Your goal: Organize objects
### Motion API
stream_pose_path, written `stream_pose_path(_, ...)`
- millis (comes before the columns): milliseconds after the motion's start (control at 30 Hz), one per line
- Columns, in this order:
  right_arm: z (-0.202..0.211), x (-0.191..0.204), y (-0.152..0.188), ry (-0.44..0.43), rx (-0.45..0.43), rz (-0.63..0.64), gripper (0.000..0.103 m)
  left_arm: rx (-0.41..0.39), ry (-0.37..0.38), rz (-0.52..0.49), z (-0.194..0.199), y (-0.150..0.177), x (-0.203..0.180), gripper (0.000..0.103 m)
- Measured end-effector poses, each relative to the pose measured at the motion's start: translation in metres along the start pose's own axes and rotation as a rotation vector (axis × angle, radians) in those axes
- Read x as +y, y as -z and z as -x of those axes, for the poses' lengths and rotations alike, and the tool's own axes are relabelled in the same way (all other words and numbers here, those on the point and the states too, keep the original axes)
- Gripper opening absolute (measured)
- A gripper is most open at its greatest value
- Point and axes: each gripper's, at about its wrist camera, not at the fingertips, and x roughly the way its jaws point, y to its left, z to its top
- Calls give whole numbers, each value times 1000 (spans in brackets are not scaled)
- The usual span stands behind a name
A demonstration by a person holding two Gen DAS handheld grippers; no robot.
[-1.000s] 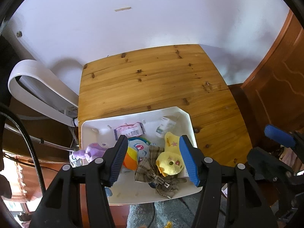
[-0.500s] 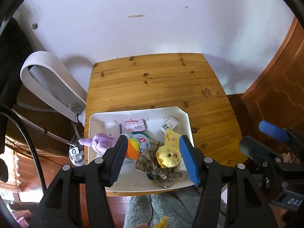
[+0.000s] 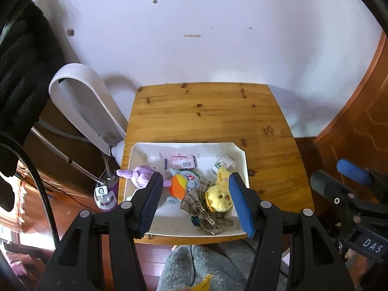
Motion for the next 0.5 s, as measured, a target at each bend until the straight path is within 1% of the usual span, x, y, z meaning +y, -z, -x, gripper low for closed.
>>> stream_pose_path(67,2,-2,1,-1,0,-1,75,-11,-14,13,4,1,0,61)
stream_pose_path(167,5,-4,1,7,-7,-6,75,-29,-28,26,10,4,1,66)
stream_pose_path(500,17,-8,0,31,-53,0,75,-40,-66,43,12,6,-6,67)
